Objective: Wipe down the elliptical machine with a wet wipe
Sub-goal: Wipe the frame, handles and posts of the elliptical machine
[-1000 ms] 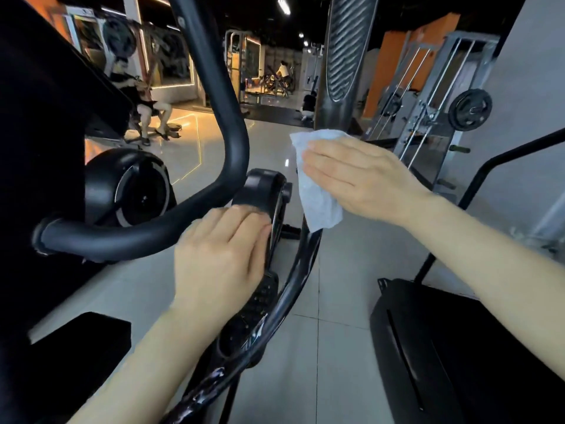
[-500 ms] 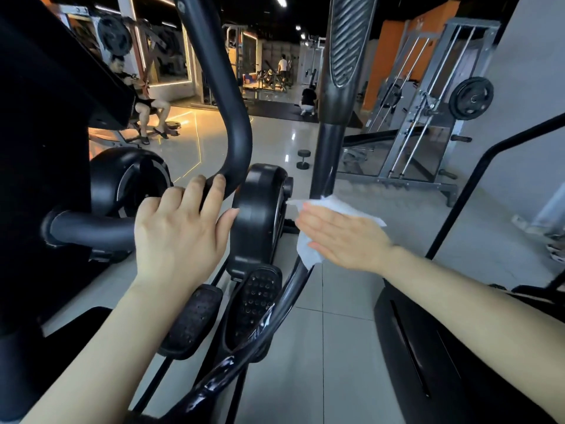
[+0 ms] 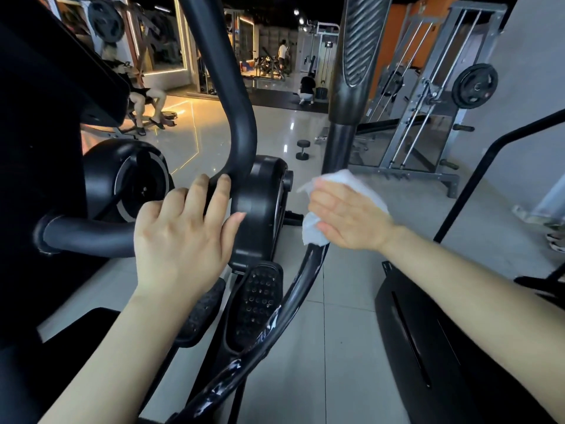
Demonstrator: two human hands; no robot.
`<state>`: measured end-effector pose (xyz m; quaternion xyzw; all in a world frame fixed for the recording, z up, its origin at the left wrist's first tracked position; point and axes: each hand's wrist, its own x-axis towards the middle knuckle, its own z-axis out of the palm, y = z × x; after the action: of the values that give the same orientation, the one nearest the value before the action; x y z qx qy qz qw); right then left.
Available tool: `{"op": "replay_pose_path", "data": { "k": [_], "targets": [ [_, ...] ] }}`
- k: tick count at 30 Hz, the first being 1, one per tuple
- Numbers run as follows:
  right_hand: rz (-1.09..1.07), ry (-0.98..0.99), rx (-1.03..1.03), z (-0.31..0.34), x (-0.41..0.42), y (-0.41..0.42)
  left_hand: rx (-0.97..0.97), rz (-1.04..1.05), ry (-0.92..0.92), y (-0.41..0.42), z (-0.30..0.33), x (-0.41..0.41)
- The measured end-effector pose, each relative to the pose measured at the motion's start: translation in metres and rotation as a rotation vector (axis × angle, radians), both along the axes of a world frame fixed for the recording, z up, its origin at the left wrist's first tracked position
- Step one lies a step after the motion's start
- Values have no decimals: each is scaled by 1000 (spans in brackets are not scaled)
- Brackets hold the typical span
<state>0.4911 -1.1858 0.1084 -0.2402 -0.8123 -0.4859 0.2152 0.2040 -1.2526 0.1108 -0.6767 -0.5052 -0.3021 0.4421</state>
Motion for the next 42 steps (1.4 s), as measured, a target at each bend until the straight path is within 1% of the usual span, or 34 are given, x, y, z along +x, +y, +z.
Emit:
{"op": "replay_pose_path", "data": {
  "k": [3, 5, 7, 8, 11, 12, 14, 16, 19, 22, 23, 24, 26, 30, 32, 34, 35, 37, 39, 40, 42],
  "targets": [
    [-98, -96, -131, -47, 0, -17, 11, -8, 3, 0, 0, 0],
    [-200, -214, -182, -60, 0, -23, 6, -6, 24, 0, 2, -1],
    [-274, -323, -105, -43, 4, -25, -11, -12, 35, -1, 1, -3],
    [-290, -341, -61, -23, 6, -23, -18, -19, 32, -2, 1, -3],
    [-220, -167, 12, 48, 15, -12, -35, -31, 20, -4, 1, -3],
    [-228, -141, 48, 65, 16, -9, -31, -33, 20, -4, 2, -2],
    [-236, -128, 100, 72, 16, -3, -21, -37, 24, -4, 3, -2],
    [-249, -59, 81, 39, 15, 3, -4, -31, 23, -3, 3, -1],
    [-391, -106, -3, -42, 7, -13, 14, -33, 33, -1, 2, 1],
    [-448, -116, -251, -110, -14, -46, 29, -26, 63, 2, 3, -2],
    [-487, -142, -302, -120, -18, -53, 32, -12, 66, 2, 3, -2],
    [-539, -192, -312, -123, -17, -55, 31, -1, 67, 1, 3, -2],
    [-569, -267, -267, -103, -9, -49, 14, 3, 69, 1, 3, -1],
    [-541, -244, -68, -11, 5, -20, -19, -2, 61, 0, 3, -1],
    [-523, -156, -13, 30, 6, -9, -7, -25, 42, 0, 5, 0],
    [-485, -64, 46, 44, 2, -4, -1, -104, 18, -4, 5, 0],
    [-443, -27, 47, 37, 1, -2, -22, -173, 12, -10, 0, 0],
    [-409, 13, 11, 1, 1, -2, -125, -334, -19, -34, -26, 1],
    [-481, -28, -62, -50, -1, -16, -259, -435, -115, -66, -68, -1],
    [-511, -48, -124, -77, -5, -27, -323, -427, -204, -84, -91, -5],
    [-530, 4, -301, -126, -21, -53, -437, -327, -435, -113, -129, -15]
  ]
}}
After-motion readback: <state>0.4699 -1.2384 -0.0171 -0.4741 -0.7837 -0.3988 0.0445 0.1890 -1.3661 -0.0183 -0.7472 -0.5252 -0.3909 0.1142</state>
